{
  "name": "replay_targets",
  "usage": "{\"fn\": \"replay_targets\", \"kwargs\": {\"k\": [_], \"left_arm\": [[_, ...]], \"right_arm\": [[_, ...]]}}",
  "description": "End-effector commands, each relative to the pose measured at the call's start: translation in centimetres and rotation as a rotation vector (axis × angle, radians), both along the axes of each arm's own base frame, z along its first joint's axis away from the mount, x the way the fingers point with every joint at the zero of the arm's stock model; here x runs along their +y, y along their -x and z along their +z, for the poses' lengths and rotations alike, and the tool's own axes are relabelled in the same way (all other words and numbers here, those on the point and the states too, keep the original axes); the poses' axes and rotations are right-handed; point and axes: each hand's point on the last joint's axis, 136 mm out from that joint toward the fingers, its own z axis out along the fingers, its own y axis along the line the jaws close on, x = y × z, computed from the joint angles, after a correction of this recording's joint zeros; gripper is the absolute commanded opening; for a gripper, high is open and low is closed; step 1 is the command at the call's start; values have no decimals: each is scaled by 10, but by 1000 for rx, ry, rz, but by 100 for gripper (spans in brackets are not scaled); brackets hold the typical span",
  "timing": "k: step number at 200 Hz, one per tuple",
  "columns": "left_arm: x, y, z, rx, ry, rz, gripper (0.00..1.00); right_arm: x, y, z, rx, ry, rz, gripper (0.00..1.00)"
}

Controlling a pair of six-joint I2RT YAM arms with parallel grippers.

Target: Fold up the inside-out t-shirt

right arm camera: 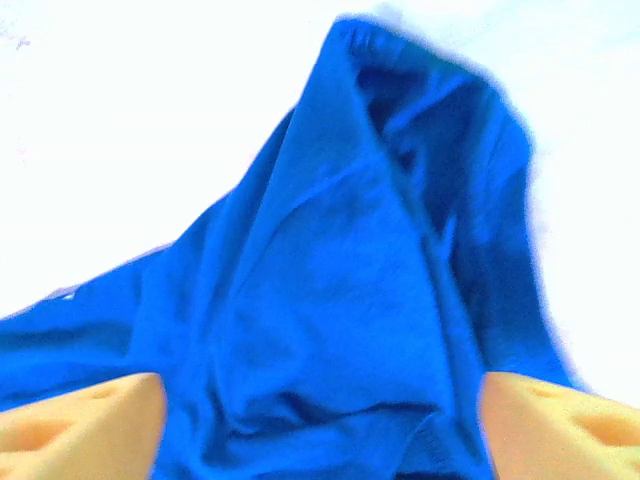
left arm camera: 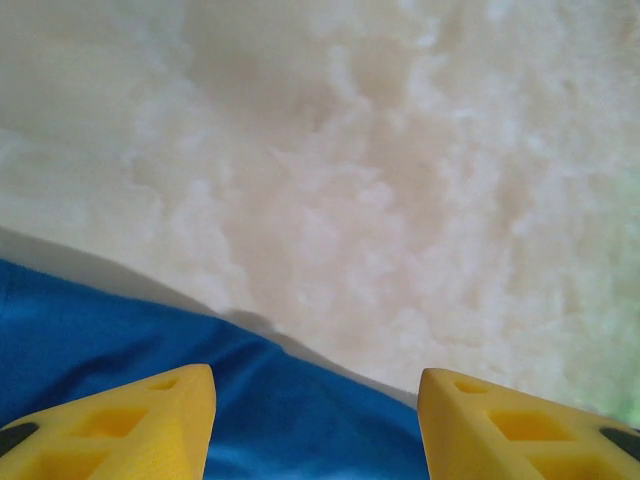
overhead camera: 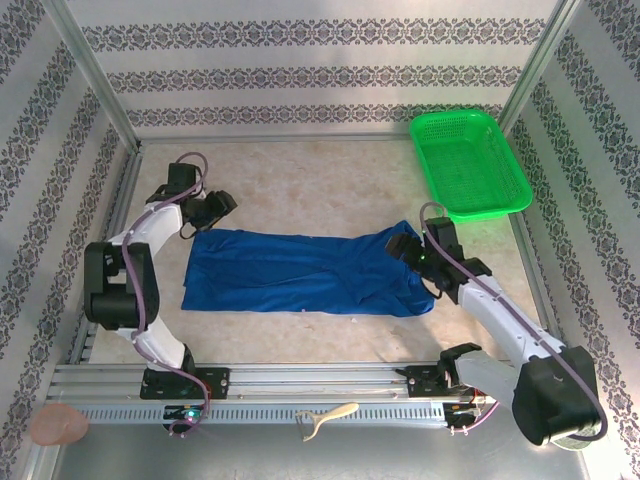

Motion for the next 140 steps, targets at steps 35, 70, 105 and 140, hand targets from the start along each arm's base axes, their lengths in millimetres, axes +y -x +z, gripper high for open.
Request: {"fn": "replay_targets", "kwargs": {"k": [35,70,105,140], "left_arm": [[-17,47,22,-11,45,-59,58],[-20,61,19,-12,62,-54,59],[-21,62,13,3,71,-60,59],[-21,60,9,7,74,-58,59]], "right_arm": [[-42,9,-41,170,95,-88,98],[-36,4,-56,213,92,-29,99],[-25,-2,-66,211,40,9,98],[6,-7,-73,203,-92,105,89]]}}
